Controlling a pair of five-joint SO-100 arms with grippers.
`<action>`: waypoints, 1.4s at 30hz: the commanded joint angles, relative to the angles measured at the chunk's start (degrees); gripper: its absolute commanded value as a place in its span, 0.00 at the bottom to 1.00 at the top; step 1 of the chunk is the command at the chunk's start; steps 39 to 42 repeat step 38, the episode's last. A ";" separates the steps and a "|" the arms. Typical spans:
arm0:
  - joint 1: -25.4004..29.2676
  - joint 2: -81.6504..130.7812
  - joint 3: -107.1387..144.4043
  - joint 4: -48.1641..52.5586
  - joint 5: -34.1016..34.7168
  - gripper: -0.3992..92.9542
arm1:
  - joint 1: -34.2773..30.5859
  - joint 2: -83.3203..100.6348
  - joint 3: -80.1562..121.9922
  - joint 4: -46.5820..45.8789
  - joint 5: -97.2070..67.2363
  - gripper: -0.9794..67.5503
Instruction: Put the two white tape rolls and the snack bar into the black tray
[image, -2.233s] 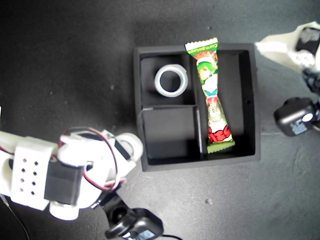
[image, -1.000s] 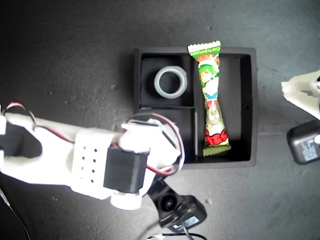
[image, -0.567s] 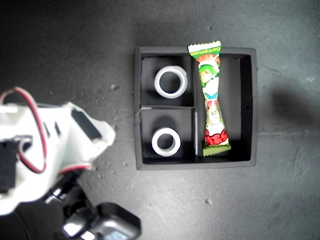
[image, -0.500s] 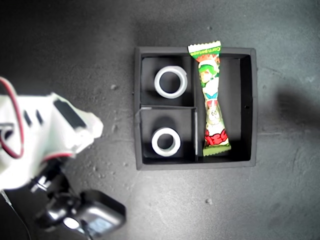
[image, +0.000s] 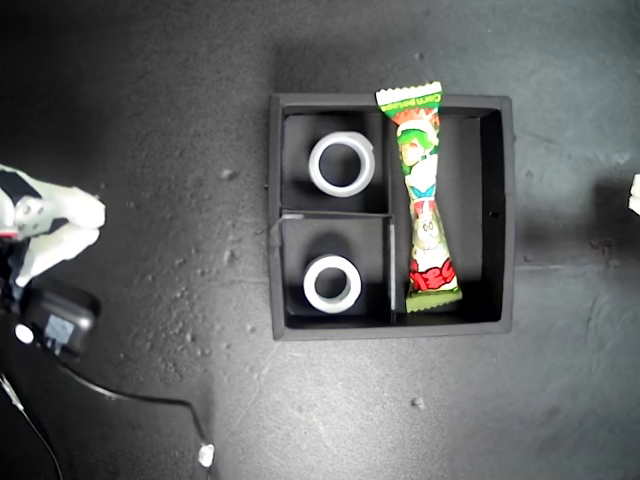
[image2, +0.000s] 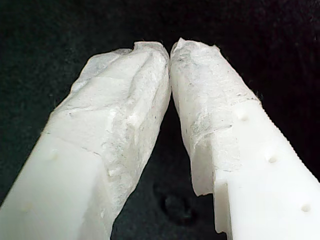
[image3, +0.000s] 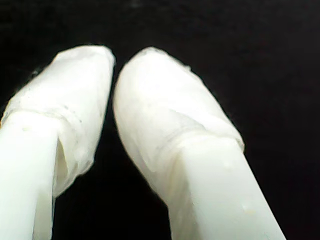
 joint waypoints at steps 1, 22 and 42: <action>2.29 9.76 7.65 -0.88 -3.08 0.00 | -0.09 0.53 3.34 -0.44 0.97 0.01; 6.94 26.02 28.39 5.98 -5.54 0.01 | -2.64 0.53 6.68 6.86 -10.90 0.01; 7.65 26.02 28.39 7.12 -10.63 0.01 | -4.04 0.53 6.68 6.86 -10.90 0.01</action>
